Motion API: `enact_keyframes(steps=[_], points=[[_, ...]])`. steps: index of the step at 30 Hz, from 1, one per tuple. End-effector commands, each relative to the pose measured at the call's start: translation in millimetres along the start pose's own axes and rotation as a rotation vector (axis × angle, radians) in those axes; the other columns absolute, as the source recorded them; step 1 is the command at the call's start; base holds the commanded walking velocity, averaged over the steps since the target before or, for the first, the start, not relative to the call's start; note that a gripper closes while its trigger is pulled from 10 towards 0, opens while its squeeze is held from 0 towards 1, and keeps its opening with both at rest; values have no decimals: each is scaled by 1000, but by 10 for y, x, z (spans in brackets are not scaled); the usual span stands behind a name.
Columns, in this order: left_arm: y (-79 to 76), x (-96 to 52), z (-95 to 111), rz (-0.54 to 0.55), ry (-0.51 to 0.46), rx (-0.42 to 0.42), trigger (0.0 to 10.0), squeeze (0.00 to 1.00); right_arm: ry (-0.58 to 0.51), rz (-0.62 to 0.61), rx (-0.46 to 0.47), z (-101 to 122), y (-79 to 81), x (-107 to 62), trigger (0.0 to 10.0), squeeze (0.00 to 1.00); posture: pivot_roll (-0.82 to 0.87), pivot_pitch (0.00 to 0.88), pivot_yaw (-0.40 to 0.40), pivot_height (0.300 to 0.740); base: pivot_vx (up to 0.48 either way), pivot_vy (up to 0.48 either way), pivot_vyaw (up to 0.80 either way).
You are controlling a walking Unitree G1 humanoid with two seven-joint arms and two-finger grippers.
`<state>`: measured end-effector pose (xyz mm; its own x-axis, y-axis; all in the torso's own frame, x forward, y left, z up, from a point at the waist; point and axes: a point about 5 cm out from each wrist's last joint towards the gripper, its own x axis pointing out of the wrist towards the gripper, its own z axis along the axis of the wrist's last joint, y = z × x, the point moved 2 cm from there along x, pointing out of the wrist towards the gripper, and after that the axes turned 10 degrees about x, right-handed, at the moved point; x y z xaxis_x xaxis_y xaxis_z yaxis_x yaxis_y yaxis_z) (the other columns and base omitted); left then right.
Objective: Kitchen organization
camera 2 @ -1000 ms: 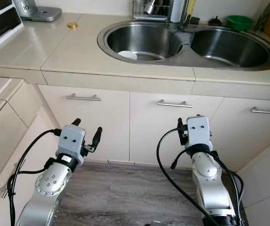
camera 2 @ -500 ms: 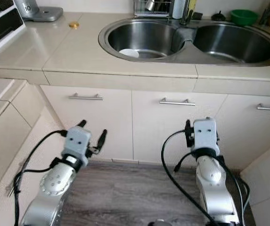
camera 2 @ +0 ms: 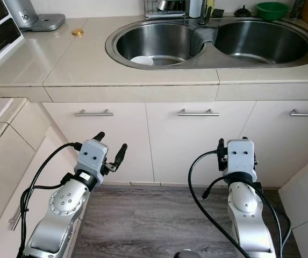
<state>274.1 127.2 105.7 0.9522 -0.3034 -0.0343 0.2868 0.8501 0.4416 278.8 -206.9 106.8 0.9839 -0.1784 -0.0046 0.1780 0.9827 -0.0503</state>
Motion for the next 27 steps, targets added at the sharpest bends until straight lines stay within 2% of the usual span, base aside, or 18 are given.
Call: enact_keyframes(steps=[1,7,23,26,27], points=[[43,6,-27,27,9,4,10000,0,-16,33,22,39,63,-16,10000,0,-83,26,31,740,0,0,0],[67,34,-31,39,7,-9,10000,0,-14,50,25,33,115,11,10000,0,-82,17,26,740,0,0,0],[30,39,-23,23,12,-32,10000,0,0,50,26,4,87,-5,10000,0,-83,20,21,740,0,0,0],[-1,45,-36,-7,32,-50,10000,0,13,51,33,-2,90,-5,10000,0,-86,26,23,740,0,197,-350],[-16,45,-32,-16,32,-74,10000,0,29,46,72,-15,91,-7,10000,0,-87,33,22,740,0,480,-800]])
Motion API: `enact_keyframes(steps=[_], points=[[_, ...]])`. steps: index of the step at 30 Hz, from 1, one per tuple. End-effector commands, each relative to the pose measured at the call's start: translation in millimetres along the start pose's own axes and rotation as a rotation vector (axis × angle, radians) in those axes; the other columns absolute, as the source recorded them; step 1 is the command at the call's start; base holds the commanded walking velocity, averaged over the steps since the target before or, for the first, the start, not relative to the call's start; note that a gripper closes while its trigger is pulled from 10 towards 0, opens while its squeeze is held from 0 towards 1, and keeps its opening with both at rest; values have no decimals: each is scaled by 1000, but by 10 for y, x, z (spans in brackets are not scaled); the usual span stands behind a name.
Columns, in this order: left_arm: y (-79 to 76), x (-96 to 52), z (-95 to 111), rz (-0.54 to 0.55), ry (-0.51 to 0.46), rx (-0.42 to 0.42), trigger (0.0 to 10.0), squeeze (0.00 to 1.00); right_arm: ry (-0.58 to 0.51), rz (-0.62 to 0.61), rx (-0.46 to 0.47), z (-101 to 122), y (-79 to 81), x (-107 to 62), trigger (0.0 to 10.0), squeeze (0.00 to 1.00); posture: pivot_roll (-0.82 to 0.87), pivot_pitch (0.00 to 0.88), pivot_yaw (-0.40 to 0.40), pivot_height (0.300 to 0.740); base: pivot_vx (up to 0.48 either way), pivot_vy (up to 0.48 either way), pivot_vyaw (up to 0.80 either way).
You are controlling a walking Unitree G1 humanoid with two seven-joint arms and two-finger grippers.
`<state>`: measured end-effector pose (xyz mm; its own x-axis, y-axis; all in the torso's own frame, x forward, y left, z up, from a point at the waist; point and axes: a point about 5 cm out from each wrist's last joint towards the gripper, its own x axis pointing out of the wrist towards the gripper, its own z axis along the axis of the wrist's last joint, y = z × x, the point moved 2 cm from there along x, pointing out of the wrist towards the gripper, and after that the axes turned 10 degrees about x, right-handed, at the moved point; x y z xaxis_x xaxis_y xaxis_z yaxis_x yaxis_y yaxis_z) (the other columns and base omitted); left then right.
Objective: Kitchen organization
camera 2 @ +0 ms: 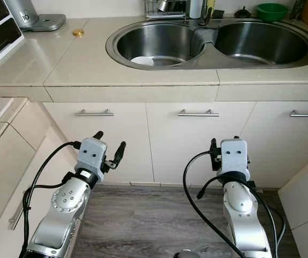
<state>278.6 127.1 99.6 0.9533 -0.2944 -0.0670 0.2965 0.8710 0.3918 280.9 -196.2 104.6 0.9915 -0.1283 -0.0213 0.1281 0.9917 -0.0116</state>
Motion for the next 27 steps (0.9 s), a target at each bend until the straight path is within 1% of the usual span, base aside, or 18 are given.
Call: enact_keyframes(steps=[1,3,7,8,12,16,18,19,22,26,27], points=[[-3,-1,26,-11,-2,-19,10000,0,13,-5,35,1,-18,-9,10000,0,-87,33,22,740,0,480,-800],[7,-13,52,-5,-19,-16,10000,0,4,1,23,23,-11,-9,10000,0,-87,37,23,740,0,411,-800],[36,-26,88,13,-46,-13,10000,0,-5,9,19,41,5,-12,10000,0,-88,43,25,740,0,0,-800],[47,-28,100,18,-51,4,10000,0,-15,11,12,57,9,-12,10000,0,-88,44,25,740,0,0,-800],[57,-23,105,27,-50,19,10000,0,-27,9,2,88,11,-8,10000,0,-93,46,28,740,0,0,-800],[53,-20,107,18,-52,0,10000,0,-31,4,-3,101,5,-6,10000,0,-92,47,29,740,0,0,-800],[69,-21,134,25,-72,-12,10000,0,-36,-1,-9,106,-3,-5,10000,0,-91,47,30,740,0,0,-800],[81,-20,139,30,-74,-11,10000,0,-39,-4,-10,110,-5,-4,10000,0,-91,48,31,740,300,375,-800],[93,-15,126,26,-65,1,10000,0,-46,-10,-16,121,-9,-1,10000,0,-91,47,31,740,419,0,-800],[98,-7,126,26,-66,-5,10000,0,-52,-24,-19,137,-32,7,10000,0,-93,47,33,740,480,0,-800],[101,-5,127,30,-68,-8,10000,0,-53,-27,-19,139,-38,8,10000,0,-94,46,34,740,0,0,-800]])
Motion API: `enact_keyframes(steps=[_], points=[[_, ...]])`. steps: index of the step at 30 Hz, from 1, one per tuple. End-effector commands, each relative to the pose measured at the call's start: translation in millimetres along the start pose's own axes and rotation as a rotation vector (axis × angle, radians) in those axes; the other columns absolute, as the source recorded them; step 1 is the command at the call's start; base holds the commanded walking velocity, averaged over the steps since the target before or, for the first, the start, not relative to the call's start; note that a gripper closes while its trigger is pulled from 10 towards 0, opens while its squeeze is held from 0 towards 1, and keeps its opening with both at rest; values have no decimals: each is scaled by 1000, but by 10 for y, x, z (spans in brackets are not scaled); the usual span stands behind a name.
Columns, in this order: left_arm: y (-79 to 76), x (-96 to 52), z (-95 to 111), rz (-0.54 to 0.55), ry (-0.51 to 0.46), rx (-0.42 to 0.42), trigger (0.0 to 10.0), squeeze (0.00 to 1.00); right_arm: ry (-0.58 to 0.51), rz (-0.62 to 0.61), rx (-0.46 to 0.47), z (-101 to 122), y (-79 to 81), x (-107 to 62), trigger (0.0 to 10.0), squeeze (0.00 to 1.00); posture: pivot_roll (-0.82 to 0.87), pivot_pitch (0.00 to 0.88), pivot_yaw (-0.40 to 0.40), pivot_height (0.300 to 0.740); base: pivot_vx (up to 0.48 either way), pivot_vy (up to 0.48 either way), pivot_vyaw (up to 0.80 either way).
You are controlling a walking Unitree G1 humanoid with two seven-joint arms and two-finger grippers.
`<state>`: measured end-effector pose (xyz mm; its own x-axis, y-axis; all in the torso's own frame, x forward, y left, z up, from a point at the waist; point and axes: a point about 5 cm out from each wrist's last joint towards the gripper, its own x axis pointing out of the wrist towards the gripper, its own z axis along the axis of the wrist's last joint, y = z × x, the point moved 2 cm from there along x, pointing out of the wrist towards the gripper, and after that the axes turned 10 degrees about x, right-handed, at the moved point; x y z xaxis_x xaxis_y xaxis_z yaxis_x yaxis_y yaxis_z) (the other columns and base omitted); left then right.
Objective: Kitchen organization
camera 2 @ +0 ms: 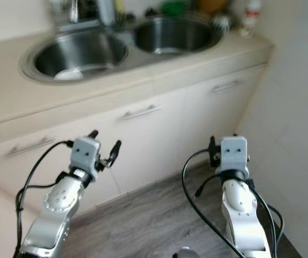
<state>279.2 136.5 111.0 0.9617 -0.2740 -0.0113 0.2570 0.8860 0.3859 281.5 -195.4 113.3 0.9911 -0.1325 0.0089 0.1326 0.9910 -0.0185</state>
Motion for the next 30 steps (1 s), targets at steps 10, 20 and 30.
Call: enact_keyframes(steps=[10,20,30], points=[[-26,37,38,-10,-4,-11,10000,0,-26,-34,-12,58,-59,7,10000,0,-94,49,34,740,0,0,-800],[-43,39,45,-15,-12,-10,10000,0,-34,-62,-18,72,-97,13,10000,0,-98,49,34,740,0,0,-800],[-53,43,41,-23,-14,-11,10000,0,-39,-79,-22,78,-123,23,10000,0,-100,48,34,740,0,0,-800]])
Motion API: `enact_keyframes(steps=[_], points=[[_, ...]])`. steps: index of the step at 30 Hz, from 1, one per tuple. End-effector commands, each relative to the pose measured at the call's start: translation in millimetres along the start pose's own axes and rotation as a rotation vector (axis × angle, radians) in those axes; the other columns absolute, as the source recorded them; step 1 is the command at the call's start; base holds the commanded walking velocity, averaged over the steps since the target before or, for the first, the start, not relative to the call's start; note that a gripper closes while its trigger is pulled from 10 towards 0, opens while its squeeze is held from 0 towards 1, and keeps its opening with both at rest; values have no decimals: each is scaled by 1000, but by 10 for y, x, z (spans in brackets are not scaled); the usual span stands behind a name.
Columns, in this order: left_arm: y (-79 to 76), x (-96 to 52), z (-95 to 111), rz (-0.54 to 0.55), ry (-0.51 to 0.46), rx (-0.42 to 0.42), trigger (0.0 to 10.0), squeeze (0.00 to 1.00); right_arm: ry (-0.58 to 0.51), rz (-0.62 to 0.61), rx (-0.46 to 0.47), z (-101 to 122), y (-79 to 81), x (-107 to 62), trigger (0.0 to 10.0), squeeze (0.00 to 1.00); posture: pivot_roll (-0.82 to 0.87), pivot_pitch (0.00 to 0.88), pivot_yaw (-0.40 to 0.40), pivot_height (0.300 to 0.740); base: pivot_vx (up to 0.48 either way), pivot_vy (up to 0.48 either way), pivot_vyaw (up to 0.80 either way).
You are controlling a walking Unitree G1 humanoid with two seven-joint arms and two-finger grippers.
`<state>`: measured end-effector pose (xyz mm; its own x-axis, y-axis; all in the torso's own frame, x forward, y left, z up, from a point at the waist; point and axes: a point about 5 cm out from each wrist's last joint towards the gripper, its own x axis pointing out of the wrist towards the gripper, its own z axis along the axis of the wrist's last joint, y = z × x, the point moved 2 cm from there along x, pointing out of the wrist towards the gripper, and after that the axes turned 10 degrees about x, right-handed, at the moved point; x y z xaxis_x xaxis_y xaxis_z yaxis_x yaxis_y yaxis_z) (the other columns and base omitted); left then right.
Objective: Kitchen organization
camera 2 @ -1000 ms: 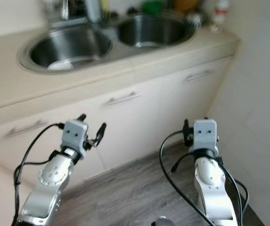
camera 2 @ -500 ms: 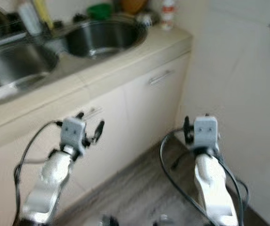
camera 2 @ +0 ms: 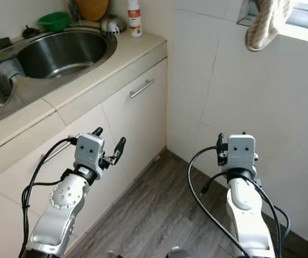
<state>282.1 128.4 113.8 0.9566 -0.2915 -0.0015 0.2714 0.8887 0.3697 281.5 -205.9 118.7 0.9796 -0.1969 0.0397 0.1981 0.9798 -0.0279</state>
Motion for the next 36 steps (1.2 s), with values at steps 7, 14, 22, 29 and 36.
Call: enact_keyframes(steps=[7,14,22,29,36], points=[[-11,-1,-8,-18,-9,17,10000,0,-10,-17,-12,20,-22,16,10000,0,-103,39,34,740,0,0,-800],[-25,-1,-17,-21,-10,19,10000,0,-11,-18,-16,11,-24,17,10000,0,-105,29,34,740,0,0,-800],[-51,3,-19,-31,-14,25,10000,0,-10,-19,-20,2,-31,16,10000,0,-110,20,32,740,0,-218,-800],[-49,13,-28,-18,-8,-8,10000,0,-11,-22,-26,6,-46,13,10000,0,-115,19,30,740,0,-238,-800],[-57,22,-55,-22,17,-40,10000,0,-11,-23,-27,13,-56,25,10000,0,-116,30,28,740,0,137,-800]])
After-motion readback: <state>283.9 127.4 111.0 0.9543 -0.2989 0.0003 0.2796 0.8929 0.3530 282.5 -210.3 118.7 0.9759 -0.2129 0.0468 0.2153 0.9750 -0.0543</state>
